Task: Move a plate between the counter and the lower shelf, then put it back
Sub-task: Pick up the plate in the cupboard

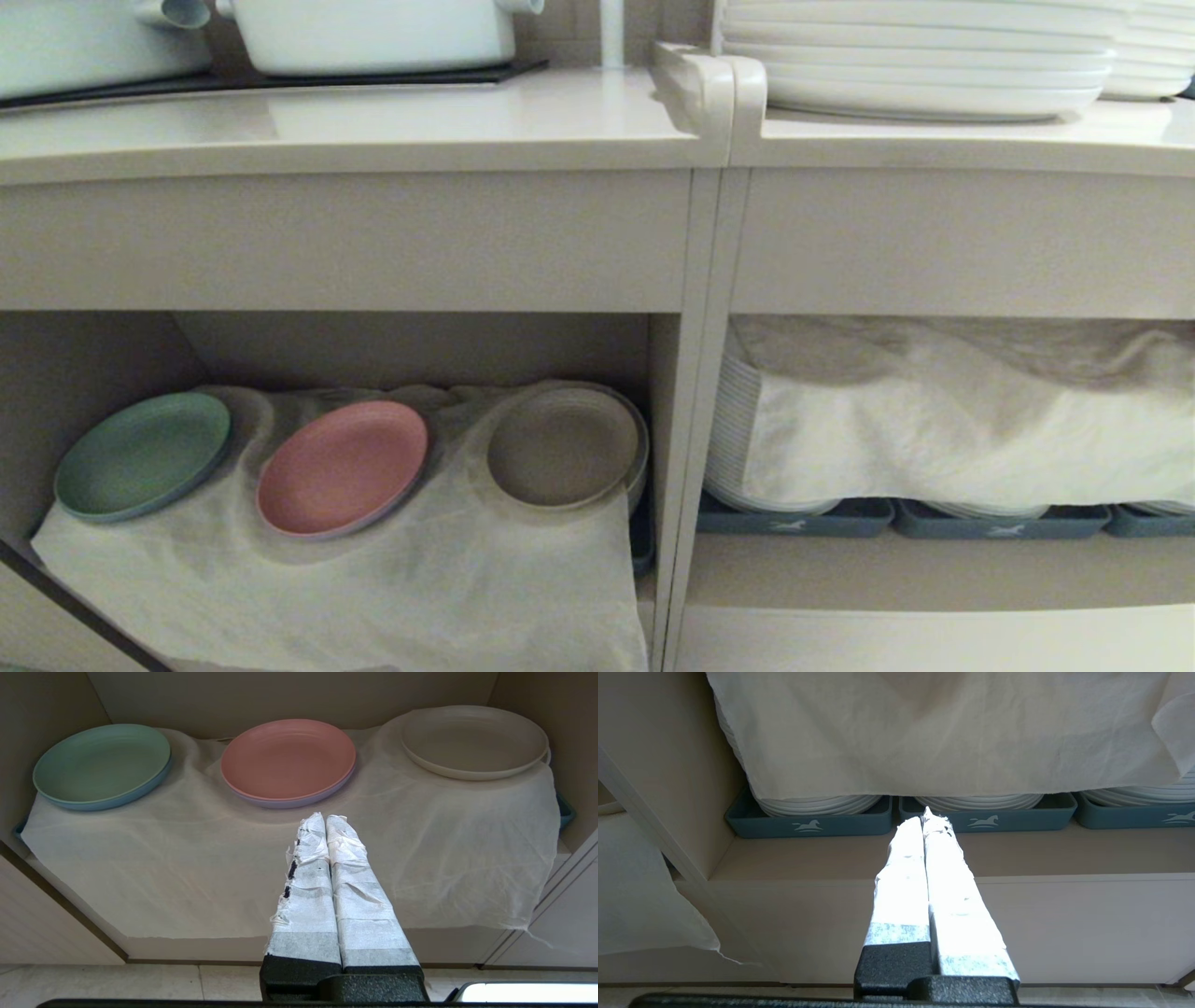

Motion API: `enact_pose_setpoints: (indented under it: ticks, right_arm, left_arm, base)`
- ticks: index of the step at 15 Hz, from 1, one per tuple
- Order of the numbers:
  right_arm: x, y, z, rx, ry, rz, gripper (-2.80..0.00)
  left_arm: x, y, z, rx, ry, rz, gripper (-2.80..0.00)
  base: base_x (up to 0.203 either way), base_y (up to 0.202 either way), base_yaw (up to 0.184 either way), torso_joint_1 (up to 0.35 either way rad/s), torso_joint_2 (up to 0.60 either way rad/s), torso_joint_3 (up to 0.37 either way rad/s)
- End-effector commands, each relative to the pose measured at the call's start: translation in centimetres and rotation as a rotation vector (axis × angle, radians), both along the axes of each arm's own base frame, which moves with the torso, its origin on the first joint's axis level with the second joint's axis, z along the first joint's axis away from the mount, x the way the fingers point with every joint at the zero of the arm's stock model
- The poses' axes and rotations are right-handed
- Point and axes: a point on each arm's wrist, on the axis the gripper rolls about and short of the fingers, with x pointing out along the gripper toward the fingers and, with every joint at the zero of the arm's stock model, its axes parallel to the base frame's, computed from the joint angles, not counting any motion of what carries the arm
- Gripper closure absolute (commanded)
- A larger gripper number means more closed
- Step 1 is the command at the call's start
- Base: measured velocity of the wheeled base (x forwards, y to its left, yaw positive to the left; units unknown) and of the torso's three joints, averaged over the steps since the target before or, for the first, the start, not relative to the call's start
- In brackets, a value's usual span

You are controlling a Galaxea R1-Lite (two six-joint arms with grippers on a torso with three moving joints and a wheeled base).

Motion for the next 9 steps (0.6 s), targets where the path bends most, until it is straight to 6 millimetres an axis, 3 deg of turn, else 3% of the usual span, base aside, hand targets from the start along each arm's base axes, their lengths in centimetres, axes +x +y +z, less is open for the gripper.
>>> enact_pose_setpoints:
  ticks: [1, 9]
  right_arm:
    - [0.0, 0.0, 0.0, 0.000, 0.001, 0.000, 0.00]
    - [0.0, 0.0, 0.0, 0.000, 0.001, 0.000, 0.00]
  left_arm:
    - [0.0, 0.0, 0.0, 0.001, 0.000, -0.002, 0.00]
    - [-0.3, -0.1, 1.1, 0.156, -0.042, -0.062, 0.00]
  base:
    - [0.000, 0.000, 0.000, 0.000, 0.00, 0.000]
    - [0.000, 0.000, 0.000, 0.000, 0.00, 0.000]
